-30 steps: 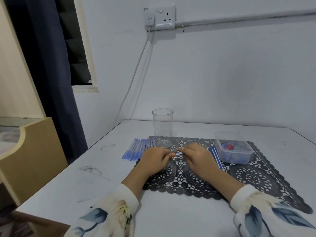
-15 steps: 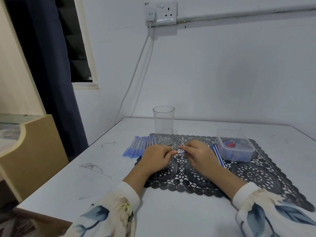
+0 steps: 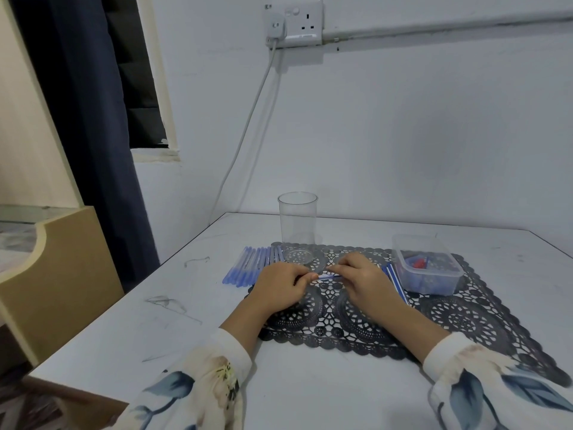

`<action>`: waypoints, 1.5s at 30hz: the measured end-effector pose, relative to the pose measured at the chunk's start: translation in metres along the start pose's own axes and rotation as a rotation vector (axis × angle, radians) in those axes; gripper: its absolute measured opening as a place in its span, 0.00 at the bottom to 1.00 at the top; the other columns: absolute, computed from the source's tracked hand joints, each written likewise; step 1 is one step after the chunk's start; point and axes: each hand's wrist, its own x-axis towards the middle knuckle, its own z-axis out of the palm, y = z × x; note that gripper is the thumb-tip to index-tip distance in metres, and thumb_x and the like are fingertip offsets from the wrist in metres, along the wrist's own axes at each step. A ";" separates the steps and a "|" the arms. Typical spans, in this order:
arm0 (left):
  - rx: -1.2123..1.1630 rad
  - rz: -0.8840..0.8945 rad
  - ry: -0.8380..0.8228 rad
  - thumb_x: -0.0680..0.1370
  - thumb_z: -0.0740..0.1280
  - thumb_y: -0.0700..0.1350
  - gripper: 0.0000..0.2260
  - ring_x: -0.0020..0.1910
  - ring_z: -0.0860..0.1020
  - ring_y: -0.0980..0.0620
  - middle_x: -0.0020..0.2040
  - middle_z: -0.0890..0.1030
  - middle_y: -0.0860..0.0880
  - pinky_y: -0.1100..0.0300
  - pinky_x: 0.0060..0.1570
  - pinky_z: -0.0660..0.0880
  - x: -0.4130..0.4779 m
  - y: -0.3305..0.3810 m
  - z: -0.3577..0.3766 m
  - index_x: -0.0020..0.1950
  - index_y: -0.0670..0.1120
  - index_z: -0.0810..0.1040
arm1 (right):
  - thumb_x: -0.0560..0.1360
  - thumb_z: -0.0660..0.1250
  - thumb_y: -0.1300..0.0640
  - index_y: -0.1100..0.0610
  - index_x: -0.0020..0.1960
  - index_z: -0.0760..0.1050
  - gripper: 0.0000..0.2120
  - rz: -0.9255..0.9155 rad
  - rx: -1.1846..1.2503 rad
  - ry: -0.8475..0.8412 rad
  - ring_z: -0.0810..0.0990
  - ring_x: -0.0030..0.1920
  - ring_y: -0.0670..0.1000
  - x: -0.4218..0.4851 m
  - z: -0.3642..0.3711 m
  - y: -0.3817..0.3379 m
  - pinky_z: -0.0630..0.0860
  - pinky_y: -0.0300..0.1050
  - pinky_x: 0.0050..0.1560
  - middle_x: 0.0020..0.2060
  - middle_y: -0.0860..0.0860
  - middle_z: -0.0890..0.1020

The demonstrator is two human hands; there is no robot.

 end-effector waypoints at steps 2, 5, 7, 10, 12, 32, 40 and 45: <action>0.015 -0.005 0.003 0.79 0.59 0.54 0.18 0.29 0.70 0.54 0.25 0.69 0.53 0.60 0.33 0.67 0.000 0.000 0.000 0.29 0.55 0.66 | 0.64 0.71 0.71 0.60 0.50 0.81 0.15 0.001 -0.007 -0.014 0.79 0.38 0.55 0.000 -0.001 0.000 0.79 0.49 0.34 0.40 0.54 0.79; 0.029 -0.016 0.004 0.79 0.59 0.56 0.16 0.31 0.74 0.52 0.27 0.74 0.52 0.60 0.34 0.69 0.000 -0.002 -0.001 0.32 0.53 0.70 | 0.64 0.73 0.70 0.60 0.49 0.82 0.15 0.010 -0.025 -0.024 0.79 0.38 0.54 -0.001 -0.002 -0.002 0.79 0.48 0.35 0.40 0.53 0.79; 0.037 -0.016 0.013 0.79 0.59 0.56 0.15 0.32 0.75 0.52 0.29 0.75 0.51 0.60 0.33 0.69 0.000 -0.003 -0.001 0.35 0.53 0.73 | 0.65 0.73 0.70 0.60 0.49 0.82 0.14 0.016 -0.034 -0.030 0.79 0.39 0.54 -0.001 -0.002 -0.003 0.79 0.47 0.36 0.40 0.53 0.80; 0.054 -0.016 0.030 0.79 0.59 0.56 0.13 0.31 0.73 0.54 0.27 0.72 0.53 0.63 0.30 0.65 0.000 -0.003 -0.003 0.36 0.54 0.72 | 0.66 0.72 0.68 0.61 0.50 0.82 0.13 0.021 -0.062 -0.038 0.79 0.39 0.54 -0.001 -0.002 -0.004 0.79 0.47 0.38 0.39 0.53 0.80; 0.075 -0.021 0.036 0.79 0.59 0.56 0.13 0.31 0.72 0.55 0.26 0.70 0.54 0.64 0.29 0.61 0.000 -0.003 -0.004 0.36 0.54 0.71 | 0.67 0.71 0.67 0.61 0.50 0.81 0.12 0.031 -0.072 -0.054 0.79 0.39 0.53 -0.001 -0.003 -0.005 0.79 0.49 0.38 0.39 0.53 0.80; 0.081 -0.008 0.051 0.78 0.59 0.57 0.15 0.33 0.73 0.54 0.27 0.71 0.54 0.63 0.31 0.65 0.000 -0.004 -0.004 0.41 0.51 0.78 | 0.78 0.57 0.59 0.57 0.58 0.74 0.11 0.127 -0.080 -0.283 0.74 0.51 0.50 -0.001 -0.008 -0.007 0.73 0.45 0.52 0.51 0.51 0.77; 0.057 -0.008 0.043 0.78 0.59 0.57 0.15 0.32 0.74 0.53 0.28 0.74 0.52 0.61 0.34 0.69 -0.001 -0.002 -0.004 0.39 0.51 0.78 | 0.76 0.58 0.63 0.57 0.57 0.74 0.12 0.096 -0.071 -0.300 0.74 0.50 0.51 -0.001 -0.010 -0.004 0.74 0.47 0.51 0.49 0.52 0.77; 0.024 0.000 0.049 0.78 0.60 0.57 0.14 0.31 0.74 0.53 0.28 0.75 0.51 0.61 0.34 0.70 -0.002 -0.003 -0.003 0.37 0.53 0.76 | 0.75 0.58 0.64 0.60 0.55 0.75 0.11 0.066 -0.056 -0.283 0.75 0.47 0.52 -0.001 -0.011 -0.003 0.73 0.45 0.47 0.46 0.54 0.77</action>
